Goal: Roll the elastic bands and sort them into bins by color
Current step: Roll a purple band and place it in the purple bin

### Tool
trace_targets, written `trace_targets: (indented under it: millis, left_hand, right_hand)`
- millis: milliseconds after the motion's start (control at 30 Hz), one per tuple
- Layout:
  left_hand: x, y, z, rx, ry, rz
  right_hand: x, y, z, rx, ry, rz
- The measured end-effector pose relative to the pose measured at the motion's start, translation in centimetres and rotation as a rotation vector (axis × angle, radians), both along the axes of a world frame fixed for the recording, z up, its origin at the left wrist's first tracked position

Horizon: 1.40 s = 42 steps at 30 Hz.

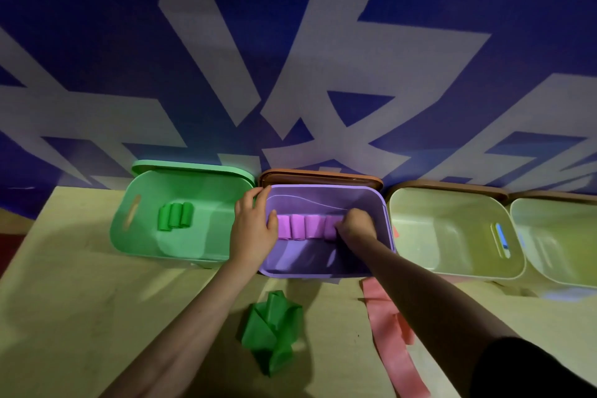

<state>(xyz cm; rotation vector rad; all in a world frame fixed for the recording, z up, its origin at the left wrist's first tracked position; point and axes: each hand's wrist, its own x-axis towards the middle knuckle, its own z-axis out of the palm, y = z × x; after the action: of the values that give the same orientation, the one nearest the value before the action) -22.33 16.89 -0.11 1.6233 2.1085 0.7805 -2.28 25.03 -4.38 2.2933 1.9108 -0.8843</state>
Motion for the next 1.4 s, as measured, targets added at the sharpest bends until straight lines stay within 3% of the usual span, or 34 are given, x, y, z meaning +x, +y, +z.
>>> trace_targets:
  millis: [367, 700, 900, 1200, 1400]
  left_hand:
    - [-0.1, 0.0, 0.5, 0.018, -0.007, 0.003]
    - [0.9, -1.4, 3.9, 0.111, -0.084, -0.006]
    - [3.4, -3.8, 6.5, 0.1, -0.224, -0.154]
    - [9.0, -8.4, 9.4, 0.02, -0.344, -0.382]
    - [14.4, -12.0, 6.8, -0.186, -0.308, -0.53]
  right_hand:
    - [0.1, -0.2, 1.5, 0.071, 0.017, 0.085]
    - [3.2, -2.9, 6.3, 0.288, 0.721, -0.131]
    - [6.3, -6.8, 10.5, 0.408, 0.917, -0.278]
    - [13.9, -14.7, 12.2, 0.44, 0.998, -0.431]
    - [19.8, -19.7, 8.3, 0.381, 0.869, -0.508]
